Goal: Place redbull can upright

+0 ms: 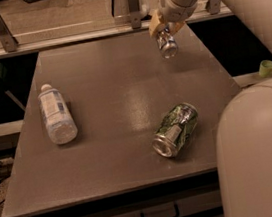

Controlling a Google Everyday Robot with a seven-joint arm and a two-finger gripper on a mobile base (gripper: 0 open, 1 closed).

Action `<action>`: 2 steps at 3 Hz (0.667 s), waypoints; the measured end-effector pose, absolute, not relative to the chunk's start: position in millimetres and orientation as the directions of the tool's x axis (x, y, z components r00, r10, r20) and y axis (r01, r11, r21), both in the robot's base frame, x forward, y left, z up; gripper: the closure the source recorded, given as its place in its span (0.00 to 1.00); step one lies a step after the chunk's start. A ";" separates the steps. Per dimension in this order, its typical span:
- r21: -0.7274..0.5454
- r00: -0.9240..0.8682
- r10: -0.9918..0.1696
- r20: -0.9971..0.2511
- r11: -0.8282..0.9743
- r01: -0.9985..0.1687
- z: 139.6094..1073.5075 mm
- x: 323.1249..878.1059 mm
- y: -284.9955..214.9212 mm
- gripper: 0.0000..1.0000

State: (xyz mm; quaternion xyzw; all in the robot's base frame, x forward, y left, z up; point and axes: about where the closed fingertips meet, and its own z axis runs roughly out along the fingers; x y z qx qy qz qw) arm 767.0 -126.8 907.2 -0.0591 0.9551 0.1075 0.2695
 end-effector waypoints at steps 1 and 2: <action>0.148 -0.714 -0.170 -0.679 0.921 -0.359 952.9 754.1 -109.4 1.00; 0.093 -0.655 -0.250 -0.713 0.893 -0.441 958.2 754.5 -98.9 1.00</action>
Offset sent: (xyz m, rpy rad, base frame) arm -0.0120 0.0165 0.0438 0.0257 -0.1809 0.1577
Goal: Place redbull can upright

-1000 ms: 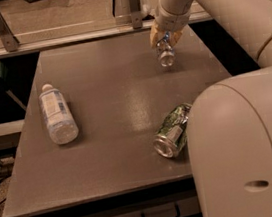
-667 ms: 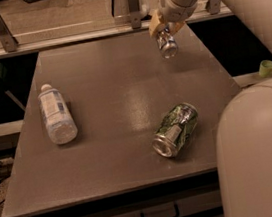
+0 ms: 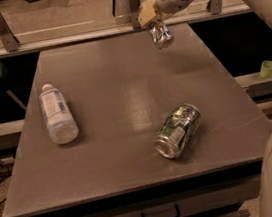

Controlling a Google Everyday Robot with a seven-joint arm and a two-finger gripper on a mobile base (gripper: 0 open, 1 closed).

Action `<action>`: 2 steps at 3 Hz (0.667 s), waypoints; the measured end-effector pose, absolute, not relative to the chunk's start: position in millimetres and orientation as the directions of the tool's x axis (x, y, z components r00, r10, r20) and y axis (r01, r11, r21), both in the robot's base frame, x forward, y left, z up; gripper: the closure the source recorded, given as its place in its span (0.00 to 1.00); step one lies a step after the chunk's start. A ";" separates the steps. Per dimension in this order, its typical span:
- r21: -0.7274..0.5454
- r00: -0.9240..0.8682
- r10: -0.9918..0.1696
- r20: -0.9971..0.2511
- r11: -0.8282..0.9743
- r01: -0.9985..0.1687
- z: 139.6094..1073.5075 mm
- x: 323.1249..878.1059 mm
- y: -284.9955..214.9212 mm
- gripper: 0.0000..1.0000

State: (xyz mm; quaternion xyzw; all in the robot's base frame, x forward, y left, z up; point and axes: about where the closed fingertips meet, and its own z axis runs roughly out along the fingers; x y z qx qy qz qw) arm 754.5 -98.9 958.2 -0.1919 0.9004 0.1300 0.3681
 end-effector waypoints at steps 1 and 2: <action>0.092 -0.657 -0.250 -0.711 0.893 -0.440 957.6 754.5 -99.4 1.00; 0.088 -0.605 -0.273 -0.748 0.862 -0.498 954.7 748.3 -97.6 1.00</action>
Offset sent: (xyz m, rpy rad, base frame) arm -0.0278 0.0007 -0.0083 0.0746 -0.1775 0.2101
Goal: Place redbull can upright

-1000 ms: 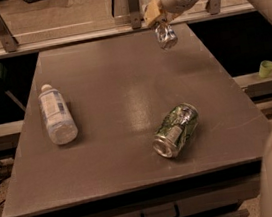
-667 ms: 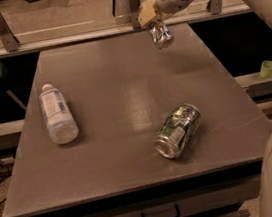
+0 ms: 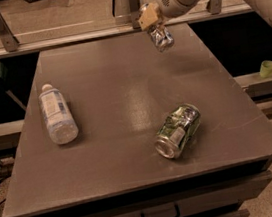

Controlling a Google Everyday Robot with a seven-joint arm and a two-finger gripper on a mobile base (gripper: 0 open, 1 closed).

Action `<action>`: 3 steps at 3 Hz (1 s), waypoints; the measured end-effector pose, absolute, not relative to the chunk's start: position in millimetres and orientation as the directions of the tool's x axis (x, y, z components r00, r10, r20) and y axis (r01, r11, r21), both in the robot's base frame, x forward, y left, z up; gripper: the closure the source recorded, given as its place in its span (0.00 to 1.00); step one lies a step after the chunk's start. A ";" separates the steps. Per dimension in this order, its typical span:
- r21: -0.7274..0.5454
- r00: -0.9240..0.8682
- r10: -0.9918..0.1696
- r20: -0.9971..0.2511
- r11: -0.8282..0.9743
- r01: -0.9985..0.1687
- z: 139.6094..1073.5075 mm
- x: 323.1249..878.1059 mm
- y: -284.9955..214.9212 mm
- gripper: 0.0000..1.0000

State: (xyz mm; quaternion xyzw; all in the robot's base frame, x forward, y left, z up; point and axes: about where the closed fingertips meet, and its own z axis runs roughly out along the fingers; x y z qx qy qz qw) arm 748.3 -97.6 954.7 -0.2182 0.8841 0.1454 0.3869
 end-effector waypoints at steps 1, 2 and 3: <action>0.084 -0.504 -0.276 -0.819 0.810 -0.581 945.9 727.5 -100.1 1.00; 0.116 -0.425 -0.225 -0.877 0.760 -0.640 934.3 706.5 -108.9 1.00; 0.148 -0.350 -0.169 -0.921 0.679 -0.719 932.9 686.9 -119.8 1.00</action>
Offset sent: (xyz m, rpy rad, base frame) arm -0.0866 -0.0319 -0.0254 0.1442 -0.4199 0.3912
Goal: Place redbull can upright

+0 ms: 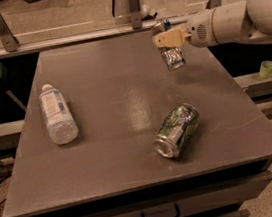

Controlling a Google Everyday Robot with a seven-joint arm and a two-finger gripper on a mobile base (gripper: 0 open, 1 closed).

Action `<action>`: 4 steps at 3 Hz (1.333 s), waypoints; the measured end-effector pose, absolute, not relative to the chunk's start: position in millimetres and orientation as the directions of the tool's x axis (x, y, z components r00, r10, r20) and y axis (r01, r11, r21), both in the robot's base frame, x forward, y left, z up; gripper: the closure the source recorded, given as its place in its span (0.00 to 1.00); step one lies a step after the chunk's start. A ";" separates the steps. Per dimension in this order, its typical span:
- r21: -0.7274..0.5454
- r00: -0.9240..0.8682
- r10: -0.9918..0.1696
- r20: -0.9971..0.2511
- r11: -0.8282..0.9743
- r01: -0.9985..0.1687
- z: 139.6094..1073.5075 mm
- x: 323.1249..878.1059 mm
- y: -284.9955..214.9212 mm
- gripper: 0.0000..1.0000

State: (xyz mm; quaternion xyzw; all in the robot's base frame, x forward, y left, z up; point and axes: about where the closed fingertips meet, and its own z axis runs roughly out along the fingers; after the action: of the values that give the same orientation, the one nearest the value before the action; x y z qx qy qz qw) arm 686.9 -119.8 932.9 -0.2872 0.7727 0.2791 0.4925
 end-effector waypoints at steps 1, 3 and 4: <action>0.108 -0.236 -0.150 -0.960 0.582 -0.806 941.5 675.2 -127.7 1.00; 0.005 -0.048 -0.086 -0.995 0.435 -0.900 940.1 661.2 -143.4 1.00; 0.020 -0.031 -0.022 -0.999 0.409 -0.912 931.9 658.4 -150.4 1.00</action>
Offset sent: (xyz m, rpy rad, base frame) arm -0.0330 -0.0378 0.0209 0.1039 -0.3630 0.3406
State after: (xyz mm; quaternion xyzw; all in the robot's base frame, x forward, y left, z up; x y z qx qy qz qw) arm 658.4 -150.4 931.9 -0.3848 0.6069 0.3839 0.5798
